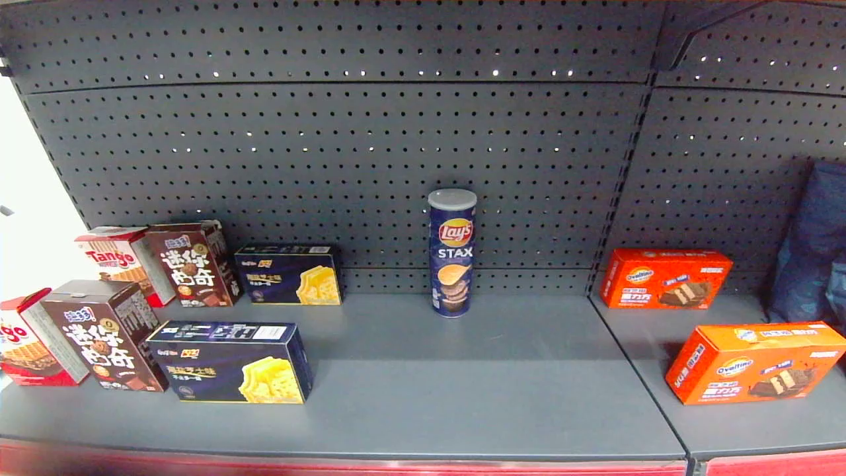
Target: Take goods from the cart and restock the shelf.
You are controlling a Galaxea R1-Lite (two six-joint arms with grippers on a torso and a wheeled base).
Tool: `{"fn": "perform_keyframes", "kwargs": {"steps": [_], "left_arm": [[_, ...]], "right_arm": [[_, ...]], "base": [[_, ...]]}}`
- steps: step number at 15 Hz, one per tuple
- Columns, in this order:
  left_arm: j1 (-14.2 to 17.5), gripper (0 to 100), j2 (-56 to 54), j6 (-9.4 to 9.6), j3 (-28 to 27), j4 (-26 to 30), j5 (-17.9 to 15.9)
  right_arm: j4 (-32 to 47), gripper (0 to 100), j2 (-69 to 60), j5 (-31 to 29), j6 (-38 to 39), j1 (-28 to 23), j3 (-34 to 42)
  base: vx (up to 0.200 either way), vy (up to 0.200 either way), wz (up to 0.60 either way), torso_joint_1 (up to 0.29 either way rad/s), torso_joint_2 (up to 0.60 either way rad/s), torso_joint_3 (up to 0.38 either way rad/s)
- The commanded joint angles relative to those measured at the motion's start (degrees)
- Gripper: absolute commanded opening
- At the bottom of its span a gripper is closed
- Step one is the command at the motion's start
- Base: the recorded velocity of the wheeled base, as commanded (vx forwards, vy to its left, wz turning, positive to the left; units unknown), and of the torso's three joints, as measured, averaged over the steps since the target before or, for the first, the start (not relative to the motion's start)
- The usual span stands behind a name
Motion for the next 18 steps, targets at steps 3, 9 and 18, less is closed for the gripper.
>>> {"fn": "perform_keyframes", "kwargs": {"steps": [3, 9, 18], "left_arm": [[0.0, 100, 0.0, 0.0, 0.0, 0.0, 0.0], [0.0, 100, 0.0, 0.08, 0.0, 0.0, -0.1], [0.0, 100, 0.0, 0.08, 0.0, 0.0, -0.1]], "right_arm": [[0.0, 100, 0.0, 0.6, -0.1, 0.0, 0.0], [0.0, 100, 0.0, 0.6, -0.1, 0.0, 0.0], [0.0, 100, 0.0, 0.5, 0.0, 0.0, 0.0]], "base": [[0.0, 0.0, 0.0, 0.0, 0.0, 0.0], [0.0, 0.0, 0.0, 0.0, 0.0, 0.0], [0.0, 0.0, 0.33, 0.0, 0.0, 0.001]]}}
